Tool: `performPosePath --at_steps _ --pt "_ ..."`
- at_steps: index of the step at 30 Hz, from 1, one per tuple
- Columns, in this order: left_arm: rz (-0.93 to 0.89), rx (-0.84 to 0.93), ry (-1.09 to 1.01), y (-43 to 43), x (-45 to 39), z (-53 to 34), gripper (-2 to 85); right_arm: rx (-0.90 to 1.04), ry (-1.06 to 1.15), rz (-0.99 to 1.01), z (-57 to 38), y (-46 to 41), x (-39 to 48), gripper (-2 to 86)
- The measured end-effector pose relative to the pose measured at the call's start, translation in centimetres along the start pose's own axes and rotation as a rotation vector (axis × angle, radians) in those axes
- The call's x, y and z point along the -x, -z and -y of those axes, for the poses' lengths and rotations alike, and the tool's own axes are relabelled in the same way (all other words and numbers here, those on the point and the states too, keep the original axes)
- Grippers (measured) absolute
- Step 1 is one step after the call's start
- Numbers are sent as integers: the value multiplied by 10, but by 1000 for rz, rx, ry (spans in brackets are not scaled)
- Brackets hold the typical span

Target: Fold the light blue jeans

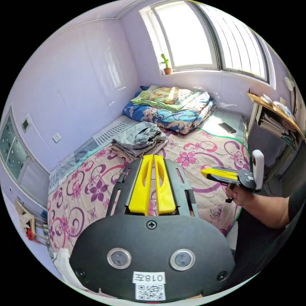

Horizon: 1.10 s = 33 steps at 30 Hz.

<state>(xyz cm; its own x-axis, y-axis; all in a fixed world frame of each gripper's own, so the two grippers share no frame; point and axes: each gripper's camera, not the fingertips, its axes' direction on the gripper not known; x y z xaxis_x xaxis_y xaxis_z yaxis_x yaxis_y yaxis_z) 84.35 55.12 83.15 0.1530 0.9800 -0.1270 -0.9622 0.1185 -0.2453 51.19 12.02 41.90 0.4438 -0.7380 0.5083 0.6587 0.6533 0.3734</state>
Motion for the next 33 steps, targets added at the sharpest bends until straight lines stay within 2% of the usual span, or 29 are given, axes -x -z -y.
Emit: performPosePath --at_steps 2,4,6,8,14,18,24,30,33 --pt "-9 40 -78 -62 -5 69 55 20 -28 -25 1 -1 -17 45" --pt "-19 95 -108 -112 -7 114 91 -4 -93 91 27 6 -41 81" --pt "-14 159 -123 -160 -10 152 109 -42 -97 73 43 14 -52 90" --pt "66 191 -182 -208 -19 193 123 -61 -137 78 54 18 -64 95" --pt "126 294 -288 -304 -37 242 161 -72 -208 142 87 30 -86 85" --pt "165 307 -341 -336 -48 240 168 -56 -243 146 104 44 -98 76" --pt "168 300 -201 -355 -33 222 137 -83 -256 156 125 65 -105 61" --pt "102 253 -94 -337 6 184 91 -114 -268 118 144 78 -105 38" --pt "-4 180 33 -303 45 151 87 -115 -271 99 153 80 -104 29"
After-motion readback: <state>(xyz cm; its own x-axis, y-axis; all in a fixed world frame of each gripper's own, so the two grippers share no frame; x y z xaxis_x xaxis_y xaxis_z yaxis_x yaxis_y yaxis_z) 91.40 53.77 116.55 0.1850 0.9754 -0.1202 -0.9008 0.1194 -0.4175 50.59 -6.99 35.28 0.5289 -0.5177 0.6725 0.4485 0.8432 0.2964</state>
